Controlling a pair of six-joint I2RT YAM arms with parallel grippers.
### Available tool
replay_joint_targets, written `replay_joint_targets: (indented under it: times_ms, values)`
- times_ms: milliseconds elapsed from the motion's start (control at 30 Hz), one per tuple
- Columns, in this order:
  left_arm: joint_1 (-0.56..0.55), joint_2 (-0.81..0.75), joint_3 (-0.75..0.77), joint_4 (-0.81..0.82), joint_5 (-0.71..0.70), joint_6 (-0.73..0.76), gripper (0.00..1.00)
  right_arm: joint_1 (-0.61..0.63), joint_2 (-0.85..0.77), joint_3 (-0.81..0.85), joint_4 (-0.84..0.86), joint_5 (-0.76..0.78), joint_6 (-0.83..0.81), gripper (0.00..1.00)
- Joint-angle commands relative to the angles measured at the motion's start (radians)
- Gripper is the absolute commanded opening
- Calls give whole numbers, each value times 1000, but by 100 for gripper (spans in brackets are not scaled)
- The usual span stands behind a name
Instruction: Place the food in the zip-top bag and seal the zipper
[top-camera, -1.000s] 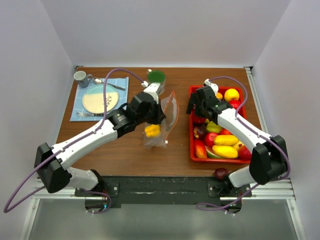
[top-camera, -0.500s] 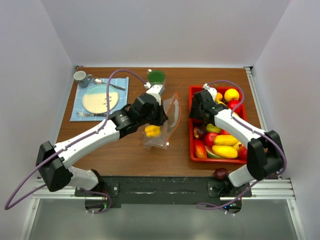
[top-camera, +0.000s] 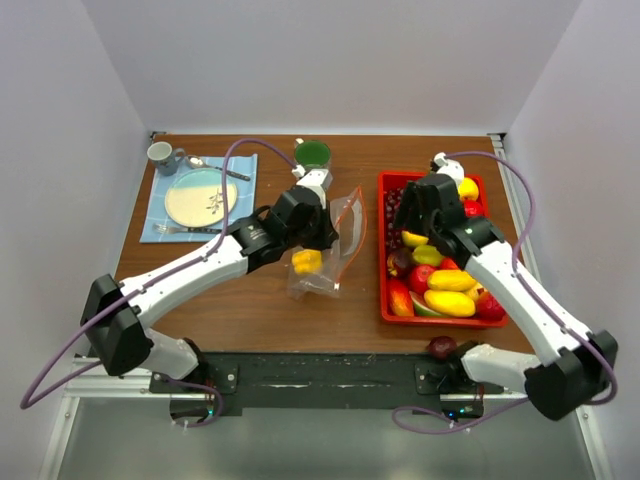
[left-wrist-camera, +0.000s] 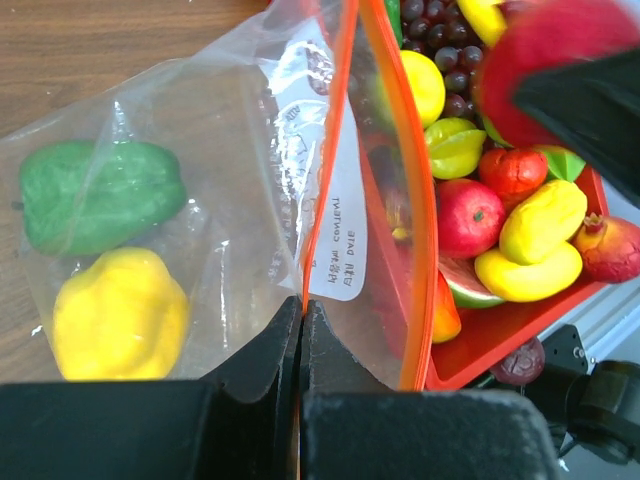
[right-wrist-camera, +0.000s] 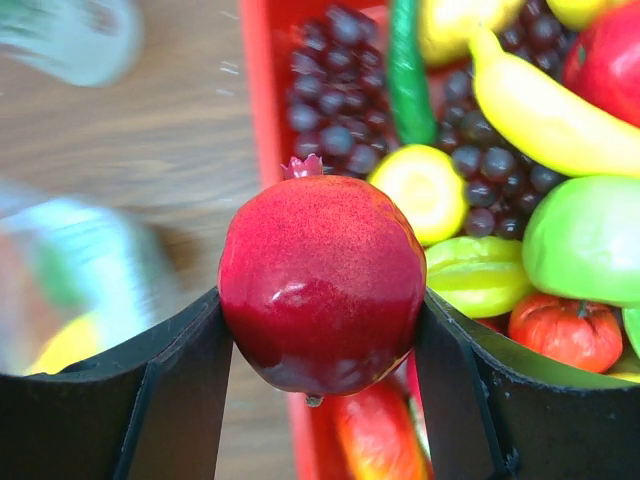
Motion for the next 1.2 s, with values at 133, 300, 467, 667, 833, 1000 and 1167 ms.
replay_joint_targets:
  times_ms: [133,300,467,667,833,1000,1167]
  values:
    - [-6,39,99,-3,-33,-22,0,229,-99,176,-108,1,50,21]
    - [-6,37,111,-5,-38,-22,0,293,-73,176,-60,-42,75,21]
    - [-6,30,113,-3,-34,-21,0,304,7,145,12,-66,86,23]
    - [-6,11,93,3,-31,-21,0,304,91,162,6,-19,78,33]
    - [-6,-6,79,7,-30,-22,0,303,108,167,6,-10,81,69]
    - [-6,-15,71,7,-34,-22,0,303,100,179,0,6,75,96]
    - [-5,-20,68,6,-45,-22,0,304,91,194,-14,10,69,99]
